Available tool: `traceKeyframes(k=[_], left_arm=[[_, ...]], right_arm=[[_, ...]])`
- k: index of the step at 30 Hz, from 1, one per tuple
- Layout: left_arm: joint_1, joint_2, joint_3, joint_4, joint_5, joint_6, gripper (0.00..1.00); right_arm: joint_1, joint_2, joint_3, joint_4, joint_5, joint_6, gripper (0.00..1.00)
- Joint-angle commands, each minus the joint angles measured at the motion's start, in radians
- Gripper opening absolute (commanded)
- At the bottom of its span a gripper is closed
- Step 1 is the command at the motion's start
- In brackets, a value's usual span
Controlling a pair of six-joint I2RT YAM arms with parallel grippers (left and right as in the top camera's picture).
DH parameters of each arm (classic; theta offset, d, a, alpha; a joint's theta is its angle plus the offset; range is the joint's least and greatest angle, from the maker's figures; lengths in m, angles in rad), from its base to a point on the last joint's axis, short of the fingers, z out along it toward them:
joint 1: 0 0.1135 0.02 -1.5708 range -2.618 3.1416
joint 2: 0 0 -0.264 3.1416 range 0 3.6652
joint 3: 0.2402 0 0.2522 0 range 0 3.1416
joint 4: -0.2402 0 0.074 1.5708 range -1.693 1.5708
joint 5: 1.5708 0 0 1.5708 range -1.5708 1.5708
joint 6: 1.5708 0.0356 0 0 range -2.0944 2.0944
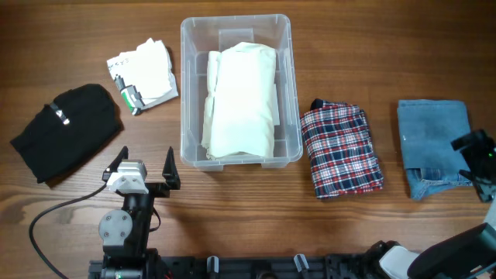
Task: Pack container
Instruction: 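Lower the right gripper onto the blue jeans and grasp them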
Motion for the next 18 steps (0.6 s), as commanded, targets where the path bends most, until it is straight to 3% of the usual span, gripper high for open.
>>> traceKeyframes(k=[1,10,18], left_arm=[[-0.005,-0.003,-0.006,-0.001,0.015,0.019,1.0],[-0.005,-0.003,-0.006,-0.001,0.015,0.019,1.0],[-0.005,-0.003,-0.006,-0.001,0.015,0.019,1.0]], right_arm=[[-0.034,-0.009,-0.033,-0.003,0.024,0.089,1.0],[-0.038,0.0,-0.176,0.115,0.051,0.181,1.0],[-0.037,0.057,-0.261,0.277,0.002,0.181,1.0]])
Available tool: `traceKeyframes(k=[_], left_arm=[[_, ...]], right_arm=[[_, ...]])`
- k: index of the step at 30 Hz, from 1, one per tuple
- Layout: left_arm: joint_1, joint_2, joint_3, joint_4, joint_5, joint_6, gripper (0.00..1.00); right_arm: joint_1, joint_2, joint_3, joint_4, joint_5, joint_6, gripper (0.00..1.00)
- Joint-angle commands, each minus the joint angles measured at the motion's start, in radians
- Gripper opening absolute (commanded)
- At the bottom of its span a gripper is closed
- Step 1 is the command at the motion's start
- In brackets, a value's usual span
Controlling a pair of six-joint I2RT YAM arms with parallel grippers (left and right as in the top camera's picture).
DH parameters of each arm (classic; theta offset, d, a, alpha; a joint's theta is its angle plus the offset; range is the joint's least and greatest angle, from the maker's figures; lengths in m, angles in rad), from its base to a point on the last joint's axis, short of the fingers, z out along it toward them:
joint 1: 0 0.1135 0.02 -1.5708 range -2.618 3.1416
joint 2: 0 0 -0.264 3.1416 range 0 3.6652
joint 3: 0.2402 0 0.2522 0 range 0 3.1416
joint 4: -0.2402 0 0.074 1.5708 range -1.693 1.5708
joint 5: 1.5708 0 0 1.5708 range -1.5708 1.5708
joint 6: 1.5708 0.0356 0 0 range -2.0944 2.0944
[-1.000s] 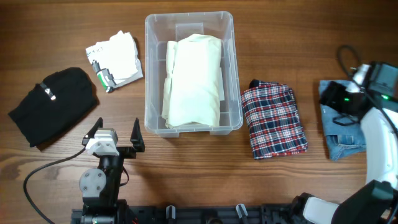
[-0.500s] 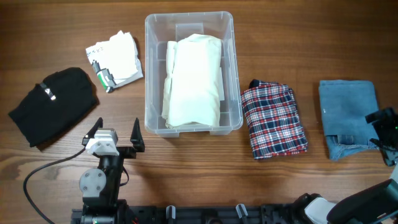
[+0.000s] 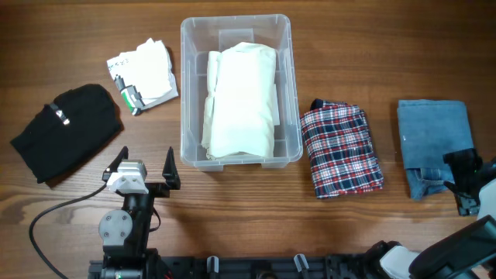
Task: Pack container
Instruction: 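Lower the right gripper onto the blue jeans and grasp them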
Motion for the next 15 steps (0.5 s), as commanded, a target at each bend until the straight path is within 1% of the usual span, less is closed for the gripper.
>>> traceKeyframes(k=[1,6,10,11,15], left_arm=[[-0.005,-0.003,-0.006,-0.001,0.015,0.019,1.0],[-0.005,-0.003,-0.006,-0.001,0.015,0.019,1.0],[-0.005,-0.003,-0.006,-0.001,0.015,0.019,1.0],[-0.005,-0.003,-0.006,-0.001,0.015,0.019,1.0],[-0.005,-0.004,-0.006,-0.001,0.015,0.019,1.0]], right_arm=[[-0.003,0.05,-0.034,0.053,-0.035,0.022,1.0],[-0.003,0.13,-0.059,0.136,-0.115,0.021,1.0],[-0.003,0.19,-0.059,0.159,-0.117,0.02,1.0],[-0.003,0.196,-0.059,0.159,-0.117,0.02,0.98],[-0.003,0.211,-0.059,0.162,-0.117,0.018,0.82]])
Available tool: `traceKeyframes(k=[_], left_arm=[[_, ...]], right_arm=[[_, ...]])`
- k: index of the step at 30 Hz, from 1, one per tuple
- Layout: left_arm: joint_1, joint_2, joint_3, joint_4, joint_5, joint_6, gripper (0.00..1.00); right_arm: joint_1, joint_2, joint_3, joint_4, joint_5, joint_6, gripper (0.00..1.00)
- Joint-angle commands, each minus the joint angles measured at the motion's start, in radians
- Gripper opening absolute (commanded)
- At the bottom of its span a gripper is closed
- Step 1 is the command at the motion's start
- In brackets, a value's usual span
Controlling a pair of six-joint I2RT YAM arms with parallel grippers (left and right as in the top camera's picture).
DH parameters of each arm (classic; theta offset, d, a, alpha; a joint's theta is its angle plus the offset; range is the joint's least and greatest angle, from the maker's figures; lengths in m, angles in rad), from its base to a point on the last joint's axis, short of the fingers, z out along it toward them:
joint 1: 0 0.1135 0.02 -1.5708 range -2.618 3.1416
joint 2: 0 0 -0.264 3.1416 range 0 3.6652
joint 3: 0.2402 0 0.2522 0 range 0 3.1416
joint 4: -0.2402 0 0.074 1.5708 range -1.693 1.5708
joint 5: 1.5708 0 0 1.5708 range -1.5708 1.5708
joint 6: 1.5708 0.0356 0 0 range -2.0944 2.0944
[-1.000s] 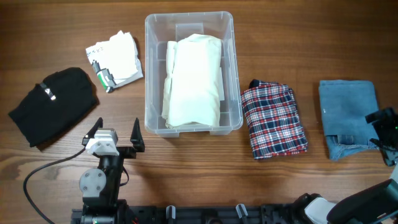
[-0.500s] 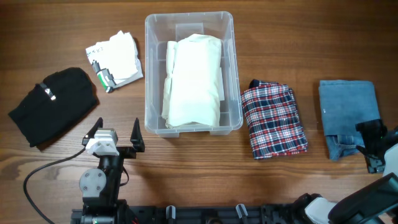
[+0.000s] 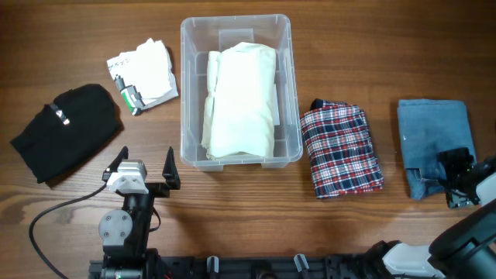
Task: Pack container
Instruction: 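Lower the right gripper onto the blue jeans and grasp them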
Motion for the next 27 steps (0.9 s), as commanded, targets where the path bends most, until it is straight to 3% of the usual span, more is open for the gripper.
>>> traceKeyframes(k=[1,4,10,13,19,27], left_arm=[[-0.005,-0.003,-0.006,-0.001,0.015,0.019,1.0],[-0.005,-0.003,-0.006,-0.001,0.015,0.019,1.0],[-0.005,-0.003,-0.006,-0.001,0.015,0.019,1.0],[-0.005,-0.003,-0.006,-0.001,0.015,0.019,1.0],[-0.005,-0.003,-0.006,-0.001,0.015,0.019,1.0],[-0.005,-0.003,-0.006,-0.001,0.015,0.019,1.0]], right_arm=[[0.003,0.062,-0.022,-0.005,0.002,0.002,0.74],[0.003,0.061,-0.022,-0.006,0.002,0.0,0.55],[0.003,0.061,-0.022,-0.013,-0.014,0.0,0.32],[0.003,0.054,-0.017,-0.013,-0.063,-0.026,0.15],[0.003,-0.027,0.025,-0.054,-0.108,-0.026,0.04],[0.043,-0.292,0.131,-0.061,-0.207,-0.105,0.04]])
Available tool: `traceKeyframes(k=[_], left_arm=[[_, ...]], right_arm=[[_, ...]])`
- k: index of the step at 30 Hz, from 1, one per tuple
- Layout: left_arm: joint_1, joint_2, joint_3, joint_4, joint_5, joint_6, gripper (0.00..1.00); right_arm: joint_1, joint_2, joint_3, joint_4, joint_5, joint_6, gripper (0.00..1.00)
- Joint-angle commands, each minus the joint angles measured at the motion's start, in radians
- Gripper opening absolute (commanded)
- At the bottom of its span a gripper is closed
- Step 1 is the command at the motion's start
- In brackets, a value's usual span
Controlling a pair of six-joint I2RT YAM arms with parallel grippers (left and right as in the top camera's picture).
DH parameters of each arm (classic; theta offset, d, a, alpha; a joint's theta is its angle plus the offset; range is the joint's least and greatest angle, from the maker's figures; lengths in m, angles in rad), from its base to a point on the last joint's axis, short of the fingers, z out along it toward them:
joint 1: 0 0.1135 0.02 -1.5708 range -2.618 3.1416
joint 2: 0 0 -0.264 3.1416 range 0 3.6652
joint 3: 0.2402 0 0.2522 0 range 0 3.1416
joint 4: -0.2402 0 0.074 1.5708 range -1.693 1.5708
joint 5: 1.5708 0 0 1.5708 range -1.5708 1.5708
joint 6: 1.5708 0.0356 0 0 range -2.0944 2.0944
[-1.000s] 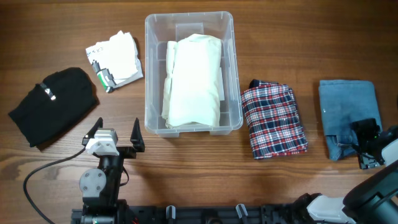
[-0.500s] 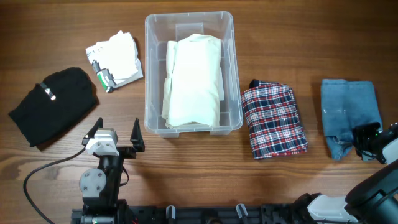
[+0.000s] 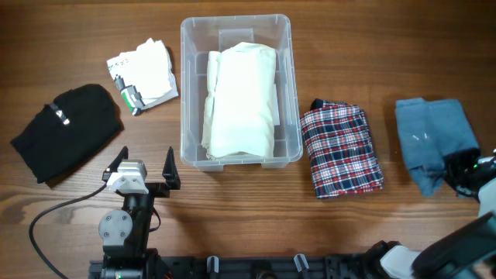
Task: Pack container
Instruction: 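Lower the right gripper onto the blue jeans and grasp them, then carry the blue jeans left and lower them into the bin's far end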
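Observation:
A clear plastic container (image 3: 187, 93) stands at the table's middle back, with a folded cream cloth (image 3: 240, 101) lying inside it. To its right lies a folded red plaid shirt (image 3: 341, 151). Further right, blue folded jeans (image 3: 432, 136) look bunched and raised at their near end, where my right gripper (image 3: 459, 174) is shut on them. My left gripper (image 3: 147, 164) rests open near the front left, holding nothing.
A black garment (image 3: 70, 128) lies at the far left. A white folded garment with a green tag (image 3: 143, 70) sits left of the container. A cable runs from the left arm's base along the front edge.
The jeans have changed shape: their near end is now bunched and lifted in my right gripper, which has shifted slightly right. The left arm is unmoved.
My right gripper first stood at the right edge beside the flat jeans. It then sat at their near right corner, and later over their near edge. Now it holds the near end, and the jeans are bunched and raised. Everything else stayed put.

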Motion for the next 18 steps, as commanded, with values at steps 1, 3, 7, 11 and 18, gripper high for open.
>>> traceKeyframes(k=[1,3,7,11,18], left_arm=[[-0.005,-0.003,-0.006,-0.001,0.015,0.019,1.0],[-0.005,-0.003,-0.006,-0.001,0.015,0.019,1.0],[-0.005,-0.003,-0.006,-0.001,0.015,0.019,1.0],[-0.005,-0.003,-0.006,-0.001,0.015,0.019,1.0],[-0.005,-0.003,-0.006,-0.001,0.015,0.019,1.0]], right_arm=[[0.05,-0.171,0.106,0.016,-0.08,-0.072,0.04],[0.084,-0.237,0.134,0.026,-0.101,-0.091,0.04],[0.181,-0.345,0.209,0.049,-0.193,-0.091,0.04],[0.293,-0.386,0.294,0.063,-0.324,-0.09,0.04],[0.625,-0.344,0.448,0.095,-0.314,-0.089,0.04]])
